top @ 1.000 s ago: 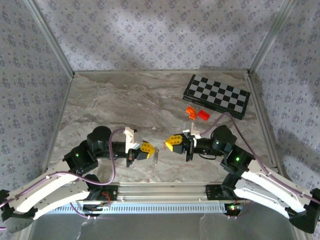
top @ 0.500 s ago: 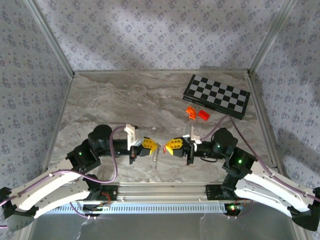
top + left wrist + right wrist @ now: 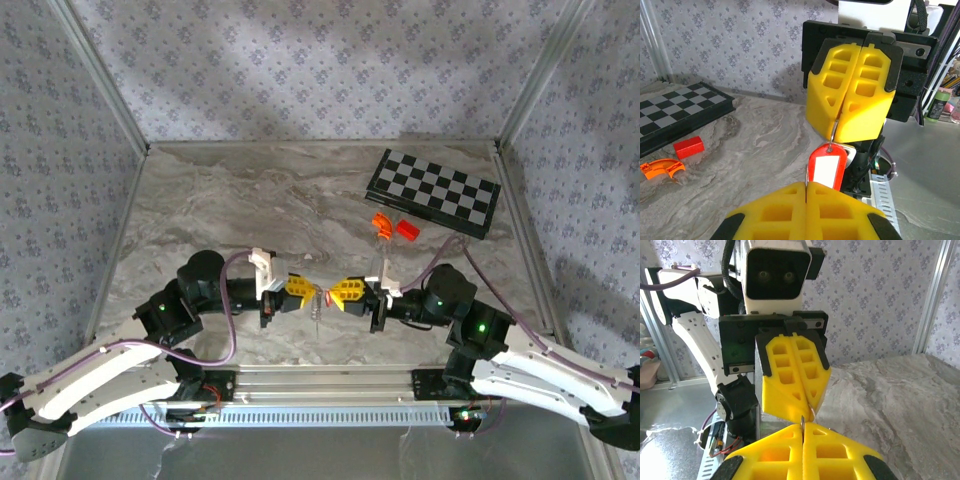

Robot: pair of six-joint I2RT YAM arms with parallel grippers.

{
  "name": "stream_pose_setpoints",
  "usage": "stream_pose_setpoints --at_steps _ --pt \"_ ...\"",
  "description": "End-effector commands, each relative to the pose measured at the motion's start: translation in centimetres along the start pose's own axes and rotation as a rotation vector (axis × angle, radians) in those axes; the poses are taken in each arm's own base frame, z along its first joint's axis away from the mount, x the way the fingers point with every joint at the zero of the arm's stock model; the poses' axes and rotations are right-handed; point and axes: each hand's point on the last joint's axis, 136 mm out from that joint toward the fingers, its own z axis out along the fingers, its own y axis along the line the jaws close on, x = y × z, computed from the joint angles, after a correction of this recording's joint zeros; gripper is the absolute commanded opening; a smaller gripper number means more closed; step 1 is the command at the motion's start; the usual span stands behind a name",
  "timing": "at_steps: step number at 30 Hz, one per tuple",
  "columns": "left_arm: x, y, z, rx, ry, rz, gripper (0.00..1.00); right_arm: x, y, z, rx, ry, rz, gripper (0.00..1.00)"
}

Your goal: Put the keys on the keyring

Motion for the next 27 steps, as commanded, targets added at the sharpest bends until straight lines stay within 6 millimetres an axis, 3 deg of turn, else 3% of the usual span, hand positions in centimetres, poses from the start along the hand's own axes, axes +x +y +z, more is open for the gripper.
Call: stream_pose_setpoints --at_steps 1,27 --pt "-1.6 -0.4 -0.15 0.012 -0.063 0.025 0.0 -1.02 -0.44 0.03 0.034 -0.043 -0.039 0.0" --pt "-1.51 -0.15 -0.07 -0.004 -0.074 0.028 0.0 -0.41 -0.62 0.62 0.048 -0.002 -0.05 0.0"
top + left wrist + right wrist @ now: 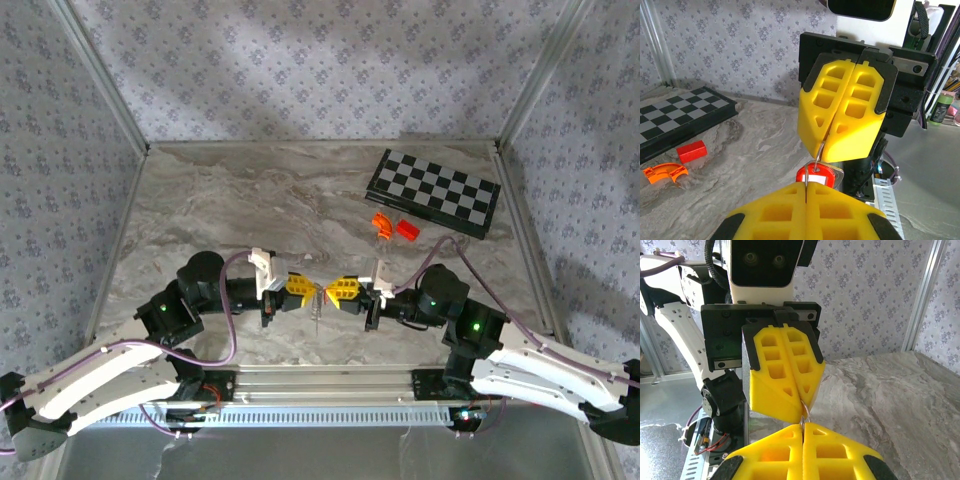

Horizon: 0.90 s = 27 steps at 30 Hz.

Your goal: Put the keys on the keyring

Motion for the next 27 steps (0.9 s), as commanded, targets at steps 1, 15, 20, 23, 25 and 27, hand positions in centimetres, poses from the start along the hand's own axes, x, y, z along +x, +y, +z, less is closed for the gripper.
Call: stream_pose_setpoints --at_steps 1,15,20,23,25,27 --pt "-1.3 -0.3 -0.2 0.004 -0.055 0.019 0.0 -1.1 -0.2 -0.1 0.02 -0.026 -0.019 0.0" --pt "-1.4 -0.1 -0.4 -0.012 -0.071 0.024 0.0 -1.1 -1.0 -0.1 0.062 -0.033 -0.003 0.0" --pt "-1.5 -0.1 -0.6 -0.019 -0.083 0.028 0.0 -1.3 -1.1 0.0 0.069 -0.047 0.008 0.0" --pt "-1.7 -0.1 -0.7 -0.02 -0.087 0.031 0.0 -1.6 -1.3 0.0 0.079 -0.064 0.016 0.0" --pt "-1.8 -0.1 -0.8 -0.022 -0.091 0.033 0.0 -1.8 -1.4 0.0 0.083 -0.073 0.021 0.0" --pt "-1.8 -0.1 -0.8 -0.022 -0.093 0.034 0.0 -1.8 -1.4 0.1 0.083 -0.078 0.024 0.0"
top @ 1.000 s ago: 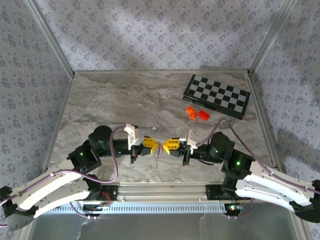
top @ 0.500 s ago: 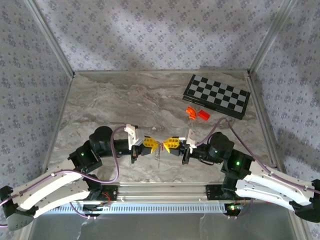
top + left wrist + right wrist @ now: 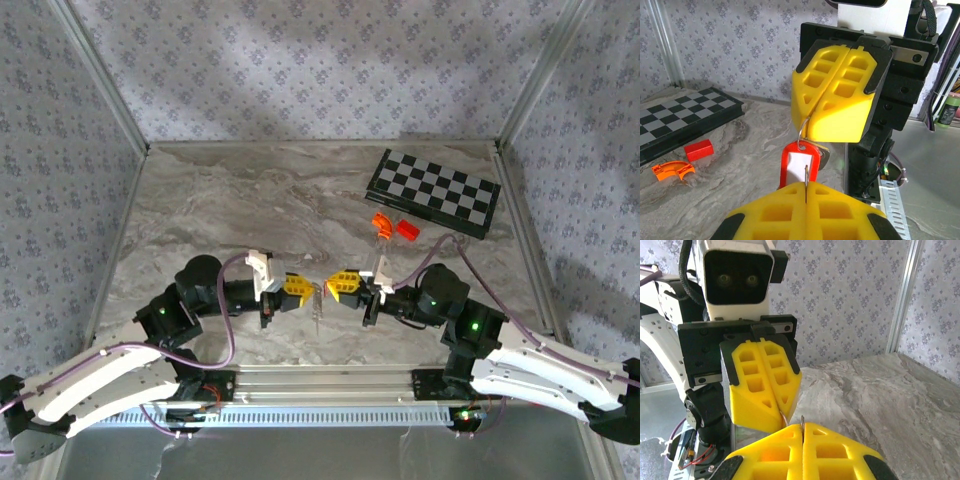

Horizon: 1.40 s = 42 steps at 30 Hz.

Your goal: Put the keys on the keyring

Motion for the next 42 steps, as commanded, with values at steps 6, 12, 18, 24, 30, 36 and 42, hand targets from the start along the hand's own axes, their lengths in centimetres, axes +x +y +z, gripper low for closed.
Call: stream_pose_setpoints --at_steps 6,12,18,24,30,36,42 --pt "-2.2 -0.4 -0.3 0.009 -0.085 0.031 0.0 -1.3 -0.1 0.1 0.009 -0.064 0.023 0.0" --pt "-2.2 -0.3 -0.2 0.004 -0.088 0.033 0.0 -0.8 0.2 0.5 -0.009 -0.038 0.023 0.0" --pt "-2.1 0.0 -0.2 -0.012 -0.088 0.033 0.0 -0.7 0.2 0.5 -0.011 -0.033 0.023 0.0" --pt "-1.9 0.5 -0.1 -0.038 -0.079 0.032 0.0 -0.5 0.1 0.5 0.001 -0.027 0.023 0.0" --pt "-2.0 0.6 -0.2 -0.047 -0.089 0.034 0.0 -0.2 0.2 0.6 -0.004 -0.02 0.026 0.0" --pt "-2.2 0.6 -0.2 -0.045 -0.098 0.033 0.0 0.0 0.2 0.6 -0.001 -0.011 0.025 0.0" --pt "-2.2 0.5 -0.3 -0.042 -0.106 0.034 0.0 0.1 -0.1 0.6 0.023 -0.008 0.021 0.0"
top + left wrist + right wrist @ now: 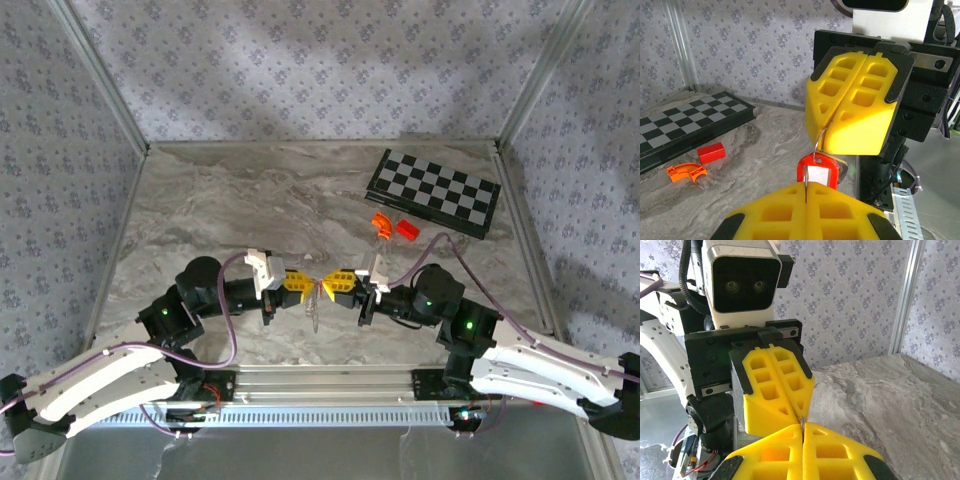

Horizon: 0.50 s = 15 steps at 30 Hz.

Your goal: Put the keys on the keyring

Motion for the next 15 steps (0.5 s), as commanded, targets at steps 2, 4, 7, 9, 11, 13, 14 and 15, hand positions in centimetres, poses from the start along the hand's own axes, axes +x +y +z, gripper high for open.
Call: stream_pose_setpoints --at_steps 2,4,7,9,11,13,14,15 --pt "-2.21 -0.42 -0.43 0.007 -0.08 0.023 0.0 0.08 -0.37 -0.12 0.028 -0.003 0.001 0.0" --pt "-2.24 -0.42 -0.45 0.006 -0.08 0.024 0.0 0.21 -0.27 -0.05 0.024 0.001 0.002 0.0" --pt "-2.25 -0.42 -0.44 0.006 -0.08 0.024 0.0 0.2 -0.13 0.04 0.015 0.002 0.005 0.0" --pt "-2.28 -0.39 -0.47 0.004 -0.083 0.025 0.0 0.34 -0.08 0.08 0.013 0.006 0.006 0.0" --pt "-2.31 -0.41 -0.48 0.004 -0.085 0.025 0.0 0.39 -0.04 0.11 0.012 0.009 0.004 0.0" --pt "-2.47 -0.41 -0.52 0.004 -0.089 0.026 0.0 0.55 -0.09 0.12 0.015 0.013 0.004 0.0" --pt "-2.5 -0.42 -0.53 0.004 -0.089 0.026 0.0 0.58 -0.12 0.11 0.017 0.014 0.003 0.0" --pt "-2.51 -0.44 -0.54 0.005 -0.09 0.027 0.0 0.66 -0.11 0.12 0.017 0.016 0.002 0.0"
